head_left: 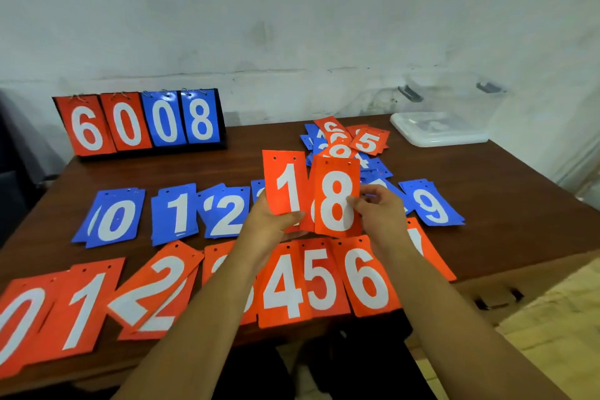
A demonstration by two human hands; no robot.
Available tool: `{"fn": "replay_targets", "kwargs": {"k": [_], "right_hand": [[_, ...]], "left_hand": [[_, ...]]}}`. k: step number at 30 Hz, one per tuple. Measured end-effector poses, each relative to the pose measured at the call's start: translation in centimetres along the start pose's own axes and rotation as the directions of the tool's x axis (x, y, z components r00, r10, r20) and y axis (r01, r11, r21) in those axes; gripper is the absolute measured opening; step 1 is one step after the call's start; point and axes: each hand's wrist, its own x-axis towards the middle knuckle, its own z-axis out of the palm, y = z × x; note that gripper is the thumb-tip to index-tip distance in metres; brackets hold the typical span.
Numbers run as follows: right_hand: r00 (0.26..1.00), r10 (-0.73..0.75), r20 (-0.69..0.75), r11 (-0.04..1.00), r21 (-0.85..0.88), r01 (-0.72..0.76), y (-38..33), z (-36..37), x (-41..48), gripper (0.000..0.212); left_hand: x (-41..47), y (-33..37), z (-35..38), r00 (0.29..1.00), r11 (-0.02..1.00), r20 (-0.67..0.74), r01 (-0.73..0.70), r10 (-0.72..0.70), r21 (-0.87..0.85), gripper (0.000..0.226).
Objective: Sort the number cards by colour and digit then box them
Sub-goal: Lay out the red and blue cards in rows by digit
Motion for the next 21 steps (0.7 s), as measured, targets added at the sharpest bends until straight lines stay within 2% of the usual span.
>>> {"fn": "replay_targets", "kwargs": {"k": [3, 7, 9, 13, 17, 21], "right_hand": [[1.000, 0.014, -0.013, 0.999, -0.029, -0.014, 0.6, -1.3, -1.6, 0.020], [0.999, 0.038, -0.031, 0.997, -0.067, -0.040, 1.5, -2.6, -3.9, 0.024], [0.998, 0.068, -0.013, 0.997, -0.033, -0.068, 2.0, -2.9, -5.1, 0.019], [0.998, 0.064, 0.027, 0.997, -0.033, -0.063, 2.5, -3.0, -6.8, 0.018], [0.999, 0.039, 0.011, 0.998, -0.049, -0.038, 2.3, -4.8, -6.4, 0.014], [0.992, 0.062, -0.108, 0.997, -0.049, -0.067, 2.6, -8.8, -4.7, 0.012]], "left_hand": [[-1.3, -0.4, 0.5, 0.996, 0.996, -0.086, 0.044, -0.038, 0.075, 0.075], [-3.2, -0.4, 1.5, 0.988, 0.991, -0.066, 0.137, -0.137, -0.007, 0.046], [-4.2, -0.7, 2.0, 0.987, 0.987, -0.052, 0.156, -0.154, 0.027, 0.036], [-5.6, -2.1, 3.2, 0.997, 0.971, 0.052, 0.041, -0.055, 0.237, 0.035], [-6.0, -2.3, 4.5, 0.999, 0.975, 0.017, 0.024, -0.029, 0.222, 0.034], [-5.8, -2.0, 6.5, 0.997, 0.977, 0.007, 0.079, -0.082, 0.197, 0.042]]}}
